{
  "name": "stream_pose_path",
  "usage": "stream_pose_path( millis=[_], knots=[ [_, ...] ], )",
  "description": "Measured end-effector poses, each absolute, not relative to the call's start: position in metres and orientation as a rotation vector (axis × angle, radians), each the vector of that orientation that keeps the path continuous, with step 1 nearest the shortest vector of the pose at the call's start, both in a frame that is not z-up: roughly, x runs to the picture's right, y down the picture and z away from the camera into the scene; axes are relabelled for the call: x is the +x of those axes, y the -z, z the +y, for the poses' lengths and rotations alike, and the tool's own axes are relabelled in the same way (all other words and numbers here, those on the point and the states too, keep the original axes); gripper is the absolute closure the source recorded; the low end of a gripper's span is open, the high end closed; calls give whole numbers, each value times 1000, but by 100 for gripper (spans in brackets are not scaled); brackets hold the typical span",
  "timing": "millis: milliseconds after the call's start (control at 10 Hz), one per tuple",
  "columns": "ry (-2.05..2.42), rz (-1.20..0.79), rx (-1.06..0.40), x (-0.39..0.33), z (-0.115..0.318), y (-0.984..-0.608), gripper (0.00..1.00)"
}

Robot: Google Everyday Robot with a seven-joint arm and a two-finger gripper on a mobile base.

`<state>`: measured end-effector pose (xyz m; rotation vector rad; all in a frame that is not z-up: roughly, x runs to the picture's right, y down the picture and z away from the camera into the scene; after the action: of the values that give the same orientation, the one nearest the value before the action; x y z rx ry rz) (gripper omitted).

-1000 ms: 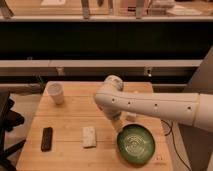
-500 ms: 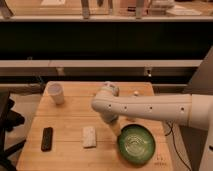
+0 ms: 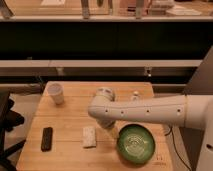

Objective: Place the white sponge in the ceramic bowl

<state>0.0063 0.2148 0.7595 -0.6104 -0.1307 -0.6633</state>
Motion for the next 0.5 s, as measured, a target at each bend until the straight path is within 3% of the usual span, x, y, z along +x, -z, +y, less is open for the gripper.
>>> stream_pose_path(
  millis=[500],
  knots=[
    [720, -173, -607, -11, 231, -756, 20]
  ],
)
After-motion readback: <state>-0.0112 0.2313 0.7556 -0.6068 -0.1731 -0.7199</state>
